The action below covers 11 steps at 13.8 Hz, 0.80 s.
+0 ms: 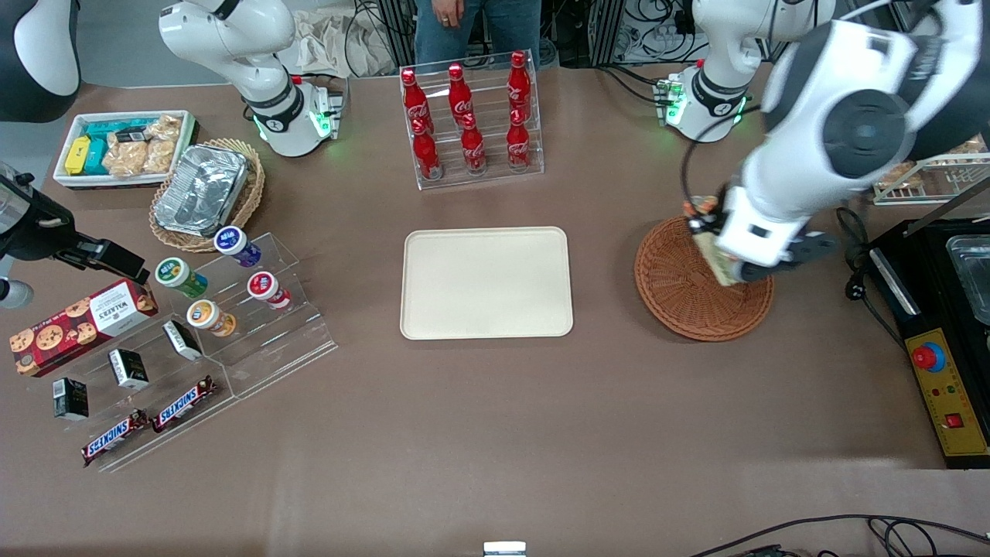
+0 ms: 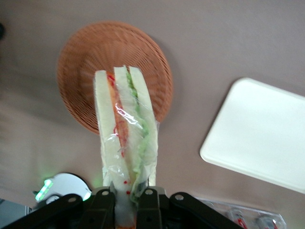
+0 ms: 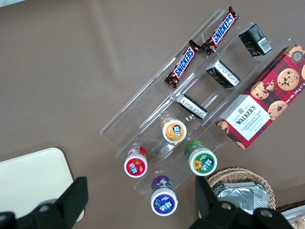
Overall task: Place sandwich from basket to tray
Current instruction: 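Carry the held sandwich with the left gripper over the cream tray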
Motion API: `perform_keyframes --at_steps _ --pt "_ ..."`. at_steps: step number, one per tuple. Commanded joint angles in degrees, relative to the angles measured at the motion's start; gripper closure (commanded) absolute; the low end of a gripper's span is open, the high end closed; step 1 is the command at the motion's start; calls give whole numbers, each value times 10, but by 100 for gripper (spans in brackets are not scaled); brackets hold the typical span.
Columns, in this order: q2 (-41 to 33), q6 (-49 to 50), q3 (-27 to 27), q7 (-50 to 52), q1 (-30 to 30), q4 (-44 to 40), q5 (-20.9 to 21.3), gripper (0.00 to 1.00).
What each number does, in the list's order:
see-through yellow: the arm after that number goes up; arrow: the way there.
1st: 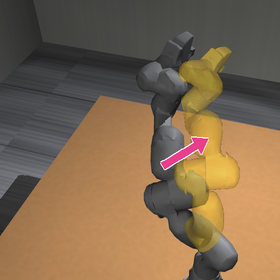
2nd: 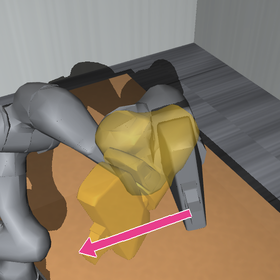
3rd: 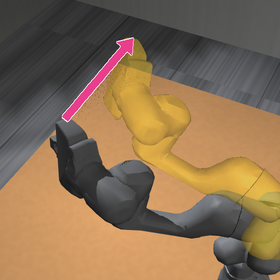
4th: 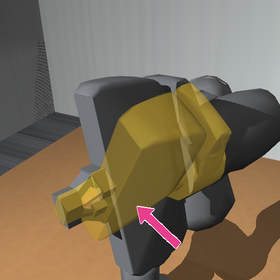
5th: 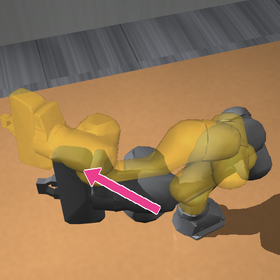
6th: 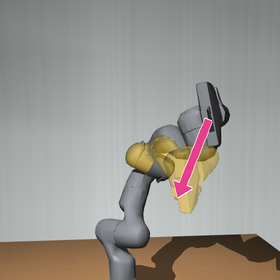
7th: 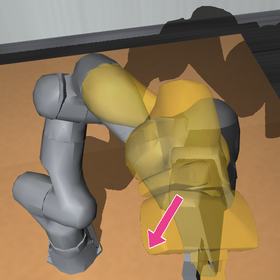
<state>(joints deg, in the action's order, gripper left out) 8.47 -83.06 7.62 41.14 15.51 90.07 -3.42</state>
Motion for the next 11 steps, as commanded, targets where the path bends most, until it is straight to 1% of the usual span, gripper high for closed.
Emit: perform_keyframes --at_steps 1,2,3,4,5,7,11 --pt "22 -24 -4 12 42 -5 -14 99" --pt "28 -45 -3 4 54 -3 -14 95" --pt "35 -64 -1 2 67 8 -21 97" --pt "49 -85 3 -4 71 19 -43 99" --pt "66 -108 13 -29 74 21 -51 99" --pt "95 -163 21 -80 91 44 -52 99" --pt "124 -294 22 -91 129 98 -49 100"
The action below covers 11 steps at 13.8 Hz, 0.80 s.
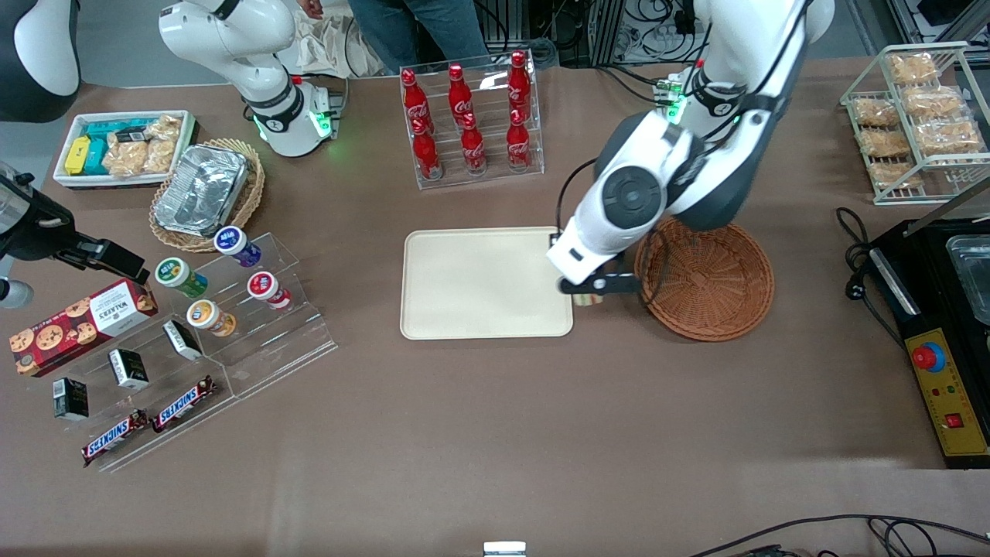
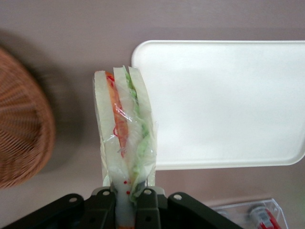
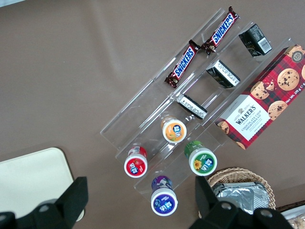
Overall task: Place sandwich from basket to tray
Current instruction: 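Carry the held sandwich with the left gripper over the cream tray, then lower the sandwich onto the tray and open the left gripper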
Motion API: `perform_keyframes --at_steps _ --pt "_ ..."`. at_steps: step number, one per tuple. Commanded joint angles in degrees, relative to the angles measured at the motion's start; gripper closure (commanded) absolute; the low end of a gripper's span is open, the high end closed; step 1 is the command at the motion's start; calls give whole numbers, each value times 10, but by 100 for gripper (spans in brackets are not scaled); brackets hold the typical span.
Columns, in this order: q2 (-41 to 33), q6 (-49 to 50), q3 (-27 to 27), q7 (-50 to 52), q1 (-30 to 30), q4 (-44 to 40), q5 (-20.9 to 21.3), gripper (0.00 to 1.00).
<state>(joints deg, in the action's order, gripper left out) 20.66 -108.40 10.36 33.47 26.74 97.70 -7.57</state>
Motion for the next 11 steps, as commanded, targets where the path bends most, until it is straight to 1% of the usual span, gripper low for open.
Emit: perform_keyframes --at_steps 1,4,7,8,9,10,11 --pt "16 -80 -5 -14 19 38 -10 100" --pt "34 -175 -6 -15 37 78 -3 100" --pt "61 -212 -6 -14 39 79 -3 100" --pt "69 -226 -5 -14 40 79 -3 96" --pt "75 -236 -6 -14 41 79 -3 89" --pt "78 -238 -6 -13 47 79 -3 64" --pt "79 -238 -6 -8 48 79 -3 12"
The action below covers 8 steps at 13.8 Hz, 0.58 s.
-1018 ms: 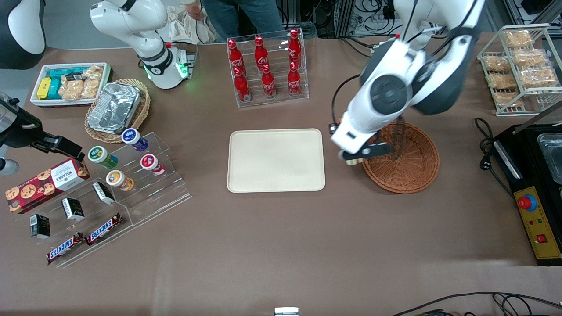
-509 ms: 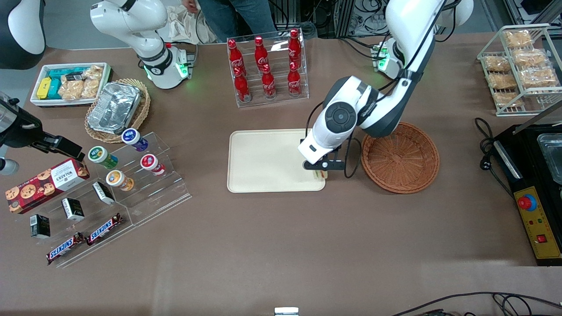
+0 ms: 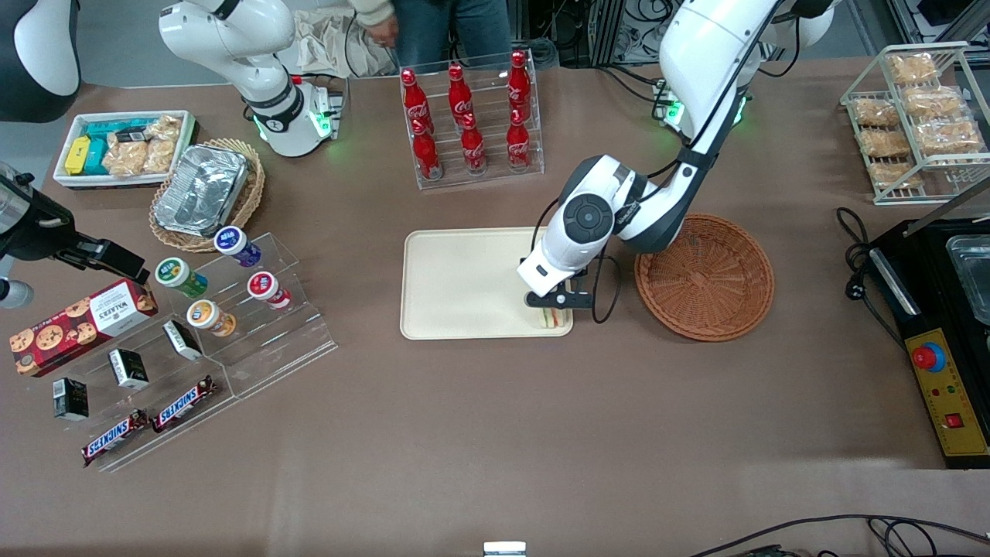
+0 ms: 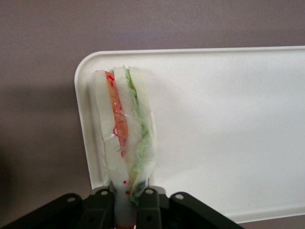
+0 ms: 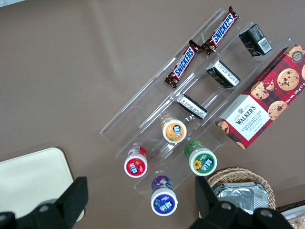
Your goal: Place sandwich from basket to tray
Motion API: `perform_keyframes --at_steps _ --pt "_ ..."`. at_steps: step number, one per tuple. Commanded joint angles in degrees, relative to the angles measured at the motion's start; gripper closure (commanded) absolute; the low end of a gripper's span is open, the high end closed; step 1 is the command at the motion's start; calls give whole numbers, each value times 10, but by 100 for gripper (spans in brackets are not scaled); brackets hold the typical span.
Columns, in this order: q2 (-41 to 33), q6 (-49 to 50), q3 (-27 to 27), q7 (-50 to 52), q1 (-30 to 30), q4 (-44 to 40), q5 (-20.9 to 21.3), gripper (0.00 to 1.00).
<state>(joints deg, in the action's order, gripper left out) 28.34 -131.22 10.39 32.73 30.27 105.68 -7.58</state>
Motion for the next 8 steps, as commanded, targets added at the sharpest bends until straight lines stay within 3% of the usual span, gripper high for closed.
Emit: perform_keyframes --at_steps 1,5,8 --pt "0 -8 -7 5 11 -1 -2 1" --pt "-58 94 -21 -6 -17 -8 2 1" --pt "-126 204 -22 -97 -77 -9 2 1"
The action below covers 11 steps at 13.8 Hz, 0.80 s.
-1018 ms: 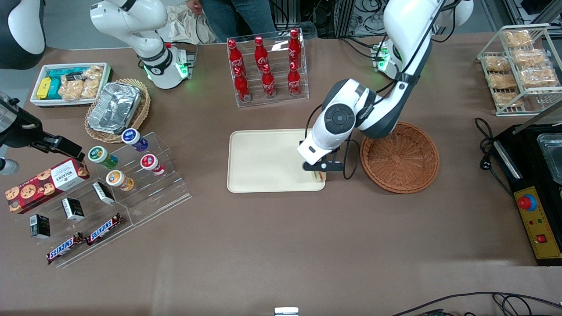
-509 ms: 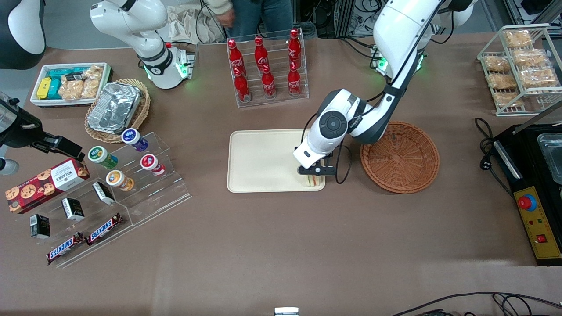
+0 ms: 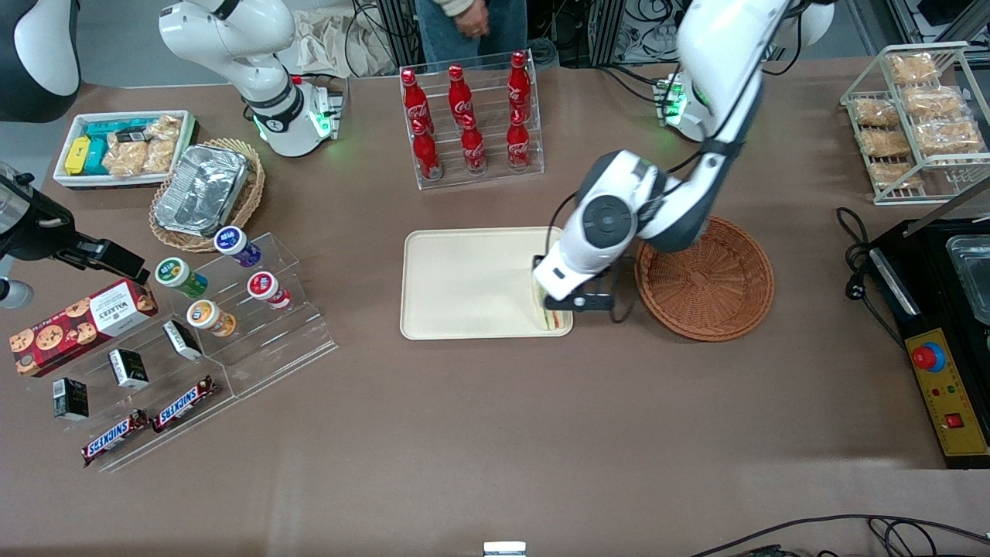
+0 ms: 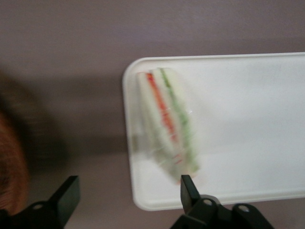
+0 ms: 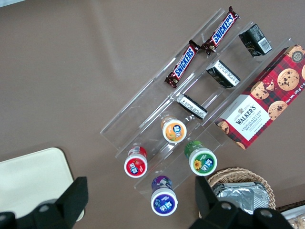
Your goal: Place sandwich from basket to tray
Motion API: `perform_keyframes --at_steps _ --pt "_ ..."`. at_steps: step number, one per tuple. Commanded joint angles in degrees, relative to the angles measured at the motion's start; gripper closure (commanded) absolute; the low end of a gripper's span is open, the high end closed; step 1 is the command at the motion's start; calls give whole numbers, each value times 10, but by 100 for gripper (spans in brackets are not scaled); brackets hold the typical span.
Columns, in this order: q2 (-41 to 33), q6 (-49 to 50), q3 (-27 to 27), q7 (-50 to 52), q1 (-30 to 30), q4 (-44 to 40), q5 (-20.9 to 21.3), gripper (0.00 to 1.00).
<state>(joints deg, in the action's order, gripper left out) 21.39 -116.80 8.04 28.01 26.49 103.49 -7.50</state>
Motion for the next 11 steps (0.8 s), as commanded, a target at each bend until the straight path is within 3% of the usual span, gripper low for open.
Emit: perform_keyframes --at_steps 1,6,8,11 --pt "-78 87 1 -82 -61 13 2 1" --pt "-180 181 1 -178 -156 13 57 1" --pt "-205 191 1 -207 -190 4 86 1" --pt "-217 200 0 -312 -230 -23 98 1"
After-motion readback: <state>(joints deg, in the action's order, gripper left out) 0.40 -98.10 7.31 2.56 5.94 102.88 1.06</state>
